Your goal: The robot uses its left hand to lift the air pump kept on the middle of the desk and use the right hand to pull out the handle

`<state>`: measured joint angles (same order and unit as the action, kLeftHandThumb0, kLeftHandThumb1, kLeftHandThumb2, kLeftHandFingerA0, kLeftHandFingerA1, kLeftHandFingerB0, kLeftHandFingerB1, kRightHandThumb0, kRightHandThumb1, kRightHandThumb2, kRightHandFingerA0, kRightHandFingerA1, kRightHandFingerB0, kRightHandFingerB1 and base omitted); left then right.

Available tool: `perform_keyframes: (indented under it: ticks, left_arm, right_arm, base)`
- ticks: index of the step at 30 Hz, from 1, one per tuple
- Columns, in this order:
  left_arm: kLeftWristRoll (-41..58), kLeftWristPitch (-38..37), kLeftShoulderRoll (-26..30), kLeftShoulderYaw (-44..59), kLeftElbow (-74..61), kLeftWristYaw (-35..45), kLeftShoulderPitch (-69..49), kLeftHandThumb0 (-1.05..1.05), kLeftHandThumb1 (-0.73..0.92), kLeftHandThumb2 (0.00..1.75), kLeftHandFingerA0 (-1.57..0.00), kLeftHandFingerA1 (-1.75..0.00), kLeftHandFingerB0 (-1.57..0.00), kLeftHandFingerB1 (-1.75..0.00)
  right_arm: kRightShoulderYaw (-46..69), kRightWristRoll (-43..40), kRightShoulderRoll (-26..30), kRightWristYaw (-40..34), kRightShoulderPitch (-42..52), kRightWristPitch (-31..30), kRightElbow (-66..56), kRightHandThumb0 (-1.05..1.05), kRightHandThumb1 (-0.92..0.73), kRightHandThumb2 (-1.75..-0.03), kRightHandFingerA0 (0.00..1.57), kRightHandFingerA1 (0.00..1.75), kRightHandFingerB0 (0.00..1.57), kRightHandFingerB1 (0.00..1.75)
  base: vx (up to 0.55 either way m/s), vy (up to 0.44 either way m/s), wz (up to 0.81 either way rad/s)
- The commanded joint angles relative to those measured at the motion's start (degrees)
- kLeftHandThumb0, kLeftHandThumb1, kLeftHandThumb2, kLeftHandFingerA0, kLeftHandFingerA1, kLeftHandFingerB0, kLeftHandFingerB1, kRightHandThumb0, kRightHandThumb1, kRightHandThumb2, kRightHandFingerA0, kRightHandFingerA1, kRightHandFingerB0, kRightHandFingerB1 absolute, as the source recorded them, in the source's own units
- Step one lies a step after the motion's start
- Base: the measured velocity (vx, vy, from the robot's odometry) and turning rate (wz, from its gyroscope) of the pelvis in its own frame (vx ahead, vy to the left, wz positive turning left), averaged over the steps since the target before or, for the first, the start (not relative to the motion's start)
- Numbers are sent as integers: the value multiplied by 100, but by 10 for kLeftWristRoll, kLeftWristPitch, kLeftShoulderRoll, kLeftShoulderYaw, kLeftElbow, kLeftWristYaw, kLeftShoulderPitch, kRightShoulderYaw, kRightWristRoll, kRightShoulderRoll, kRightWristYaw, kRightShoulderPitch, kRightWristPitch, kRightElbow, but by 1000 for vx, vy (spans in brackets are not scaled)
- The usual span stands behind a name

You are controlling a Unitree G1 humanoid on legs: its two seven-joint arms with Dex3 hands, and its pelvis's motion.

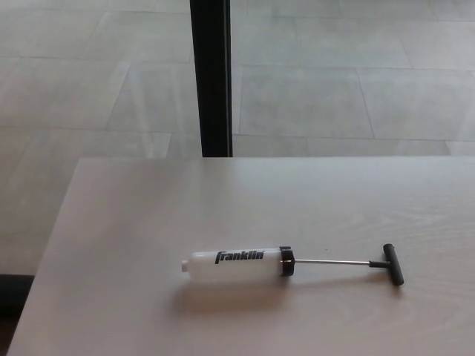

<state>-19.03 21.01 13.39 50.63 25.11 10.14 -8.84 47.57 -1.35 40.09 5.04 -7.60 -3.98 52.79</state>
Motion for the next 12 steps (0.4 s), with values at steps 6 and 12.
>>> perform_keyframes:
  ticks: [6,12]
  left_arm:
    - [230,34,-59,224,79,-104,-15,-39,70,60,-28,-69,-4,-43]
    - [233,30,-32,222,126,-93,-5,-37,76,62,-41,-70,-24,-51]
  right_arm:
    - [203,-199,-66,-97,-1,53,142,-72,-90,-67,35,54,17,36]
    - [194,-189,-95,-106,-27,55,144,-70,-68,-105,34,62,1,41]
  base:
    - [0,0,0]
    - [0,0,0]
